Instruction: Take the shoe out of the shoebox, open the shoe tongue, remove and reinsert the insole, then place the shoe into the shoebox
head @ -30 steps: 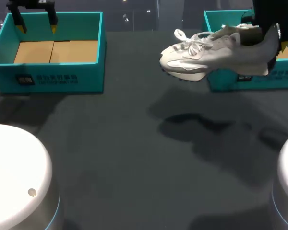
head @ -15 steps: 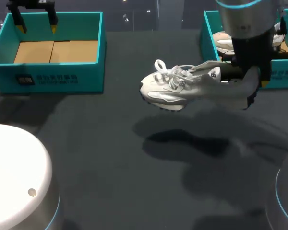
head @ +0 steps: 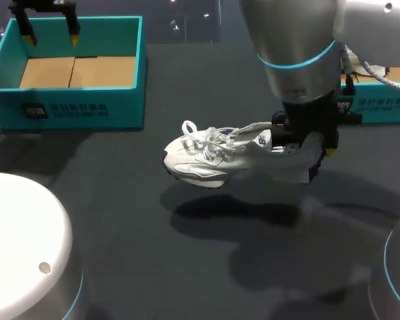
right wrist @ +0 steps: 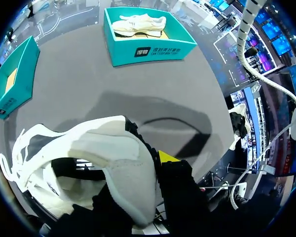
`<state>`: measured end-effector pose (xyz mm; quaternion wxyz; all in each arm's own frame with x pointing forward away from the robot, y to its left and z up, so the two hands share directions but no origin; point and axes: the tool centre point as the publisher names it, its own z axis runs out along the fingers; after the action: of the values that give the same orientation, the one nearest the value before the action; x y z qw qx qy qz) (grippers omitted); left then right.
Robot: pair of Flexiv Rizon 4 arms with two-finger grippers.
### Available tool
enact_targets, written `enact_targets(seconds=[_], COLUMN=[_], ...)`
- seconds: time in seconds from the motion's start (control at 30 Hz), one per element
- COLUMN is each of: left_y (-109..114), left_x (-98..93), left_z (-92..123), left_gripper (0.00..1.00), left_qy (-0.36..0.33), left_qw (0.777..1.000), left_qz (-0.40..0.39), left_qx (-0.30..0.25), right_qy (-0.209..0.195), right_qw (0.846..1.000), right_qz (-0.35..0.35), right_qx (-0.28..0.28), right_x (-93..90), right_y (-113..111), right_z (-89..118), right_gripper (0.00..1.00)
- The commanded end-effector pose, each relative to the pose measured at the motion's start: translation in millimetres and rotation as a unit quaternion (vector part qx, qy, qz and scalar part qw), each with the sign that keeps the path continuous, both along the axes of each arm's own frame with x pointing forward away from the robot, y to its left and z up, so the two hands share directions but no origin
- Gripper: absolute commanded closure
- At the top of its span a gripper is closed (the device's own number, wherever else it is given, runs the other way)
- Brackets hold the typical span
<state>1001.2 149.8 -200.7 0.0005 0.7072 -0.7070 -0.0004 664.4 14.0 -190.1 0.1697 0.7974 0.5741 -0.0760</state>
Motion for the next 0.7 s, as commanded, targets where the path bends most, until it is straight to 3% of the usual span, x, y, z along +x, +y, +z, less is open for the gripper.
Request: enact_targets(seconds=[0.03, 0.33, 0.7], left_y=[0, 0, 0], left_x=[-0.4, -0.4, -0.4], left_z=[0, 0, 0], left_gripper=[0.00, 0.00, 0.00], left_qy=[0.000, 0.000, 0.000], left_qw=[1.000, 1.000, 1.000], left_qz=[0.000, 0.000, 0.000], left_qx=[0.000, 0.000, 0.000], right_qy=[0.002, 0.005, 0.029], right_qw=[1.000, 1.000, 0.999], right_qz=[-0.021, -0.013, -0.030], right_qx=[-0.018, -0.015, -0.016], right_x=[-4.0, -17.1, -10.8], right_y=[41, 75, 95], right_z=[-20, -55, -102], right_gripper=[1.00, 1.00, 1.00])
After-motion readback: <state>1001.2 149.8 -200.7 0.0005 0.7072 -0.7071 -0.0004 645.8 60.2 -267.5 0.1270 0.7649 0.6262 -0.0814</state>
